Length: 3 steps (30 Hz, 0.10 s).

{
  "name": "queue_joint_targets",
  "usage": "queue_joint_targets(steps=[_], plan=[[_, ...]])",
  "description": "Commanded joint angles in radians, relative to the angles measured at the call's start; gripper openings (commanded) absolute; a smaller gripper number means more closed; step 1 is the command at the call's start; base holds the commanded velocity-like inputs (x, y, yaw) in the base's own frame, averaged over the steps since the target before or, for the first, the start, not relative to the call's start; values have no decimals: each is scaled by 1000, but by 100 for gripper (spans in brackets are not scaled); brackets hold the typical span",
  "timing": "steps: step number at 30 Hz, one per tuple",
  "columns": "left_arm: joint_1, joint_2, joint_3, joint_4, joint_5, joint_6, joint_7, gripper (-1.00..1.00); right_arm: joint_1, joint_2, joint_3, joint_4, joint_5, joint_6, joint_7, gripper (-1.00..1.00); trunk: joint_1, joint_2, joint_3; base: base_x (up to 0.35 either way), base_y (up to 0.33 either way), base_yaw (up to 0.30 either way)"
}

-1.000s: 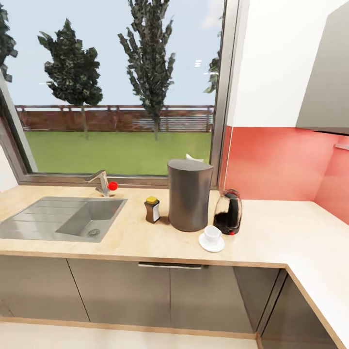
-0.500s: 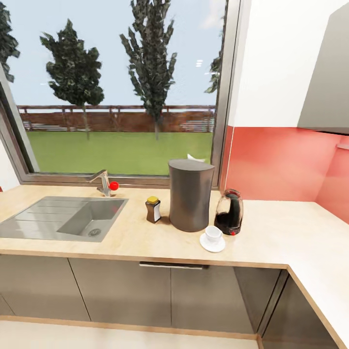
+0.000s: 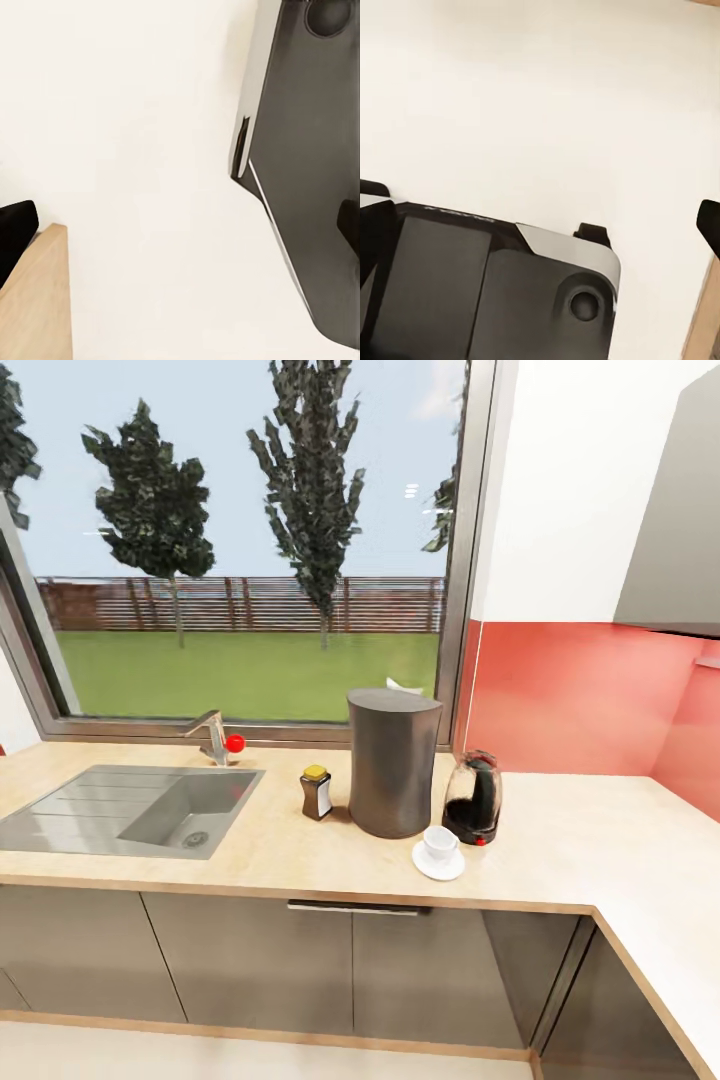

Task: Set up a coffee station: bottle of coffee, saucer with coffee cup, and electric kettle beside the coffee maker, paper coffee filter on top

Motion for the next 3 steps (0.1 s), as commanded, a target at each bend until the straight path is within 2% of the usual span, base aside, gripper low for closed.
queue_joint_targets(steps=[1,3], plan=[[1,-1,7,-1,0,1,1,100,-1,0,8,2,-11,-5,4,100,0,0,0,0,0,0],[1,-4,8,-1,0,-1,1,100,-1,0,8,2,-11,-5,4,100,0,0,0,0,0,0]])
